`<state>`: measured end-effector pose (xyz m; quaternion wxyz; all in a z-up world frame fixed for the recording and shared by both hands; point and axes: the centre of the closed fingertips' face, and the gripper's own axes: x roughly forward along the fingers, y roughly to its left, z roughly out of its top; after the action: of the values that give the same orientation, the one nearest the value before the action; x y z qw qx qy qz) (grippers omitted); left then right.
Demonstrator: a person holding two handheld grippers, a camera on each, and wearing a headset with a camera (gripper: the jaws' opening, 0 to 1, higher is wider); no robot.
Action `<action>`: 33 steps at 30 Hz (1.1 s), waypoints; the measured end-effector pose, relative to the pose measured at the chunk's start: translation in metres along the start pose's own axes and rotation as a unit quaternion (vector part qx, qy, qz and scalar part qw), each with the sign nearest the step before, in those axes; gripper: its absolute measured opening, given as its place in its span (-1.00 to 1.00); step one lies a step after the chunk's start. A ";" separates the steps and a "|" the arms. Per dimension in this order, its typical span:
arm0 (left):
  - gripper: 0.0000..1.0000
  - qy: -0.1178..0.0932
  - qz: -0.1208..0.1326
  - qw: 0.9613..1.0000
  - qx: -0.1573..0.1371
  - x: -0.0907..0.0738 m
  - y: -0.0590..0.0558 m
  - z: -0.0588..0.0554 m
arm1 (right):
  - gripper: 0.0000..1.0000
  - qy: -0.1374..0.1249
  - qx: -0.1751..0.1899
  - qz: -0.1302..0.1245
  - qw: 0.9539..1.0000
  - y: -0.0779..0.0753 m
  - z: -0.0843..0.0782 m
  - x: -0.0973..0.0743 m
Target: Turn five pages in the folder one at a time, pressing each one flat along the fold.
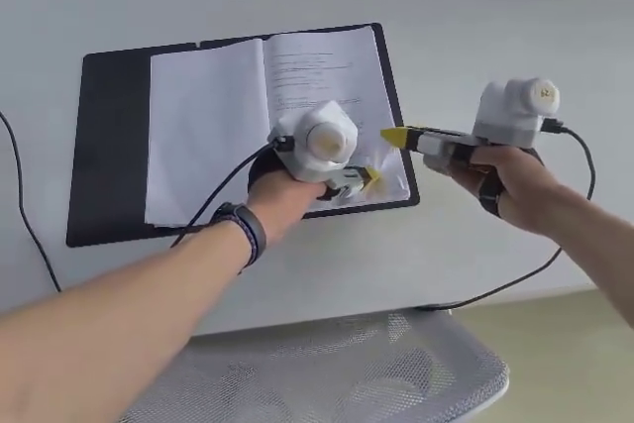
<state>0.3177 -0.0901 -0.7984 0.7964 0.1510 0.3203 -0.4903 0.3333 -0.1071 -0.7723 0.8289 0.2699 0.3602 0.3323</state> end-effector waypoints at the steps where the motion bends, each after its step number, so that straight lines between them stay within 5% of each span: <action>1: -0.18 0.001 0.000 1.000 0.000 0.000 0.000 0.000 | -0.88 -0.003 0.004 -0.003 1.000 -0.002 0.001 0.000; 16: 0.15 0.004 -0.004 1.000 -0.016 -0.016 0.001 0.001 | -1.00 -0.018 0.034 -0.003 0.999 0.002 0.005 -0.004; 33: 0.23 -0.029 0.018 0.999 -0.030 -0.066 0.030 0.002 | -1.00 -0.051 0.055 0.000 0.997 0.022 0.018 -0.011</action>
<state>0.3239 -0.0314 -0.7558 0.8183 0.1185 0.3086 -0.4701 0.3339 -0.1057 -0.7419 0.8298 0.3316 0.3354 0.2982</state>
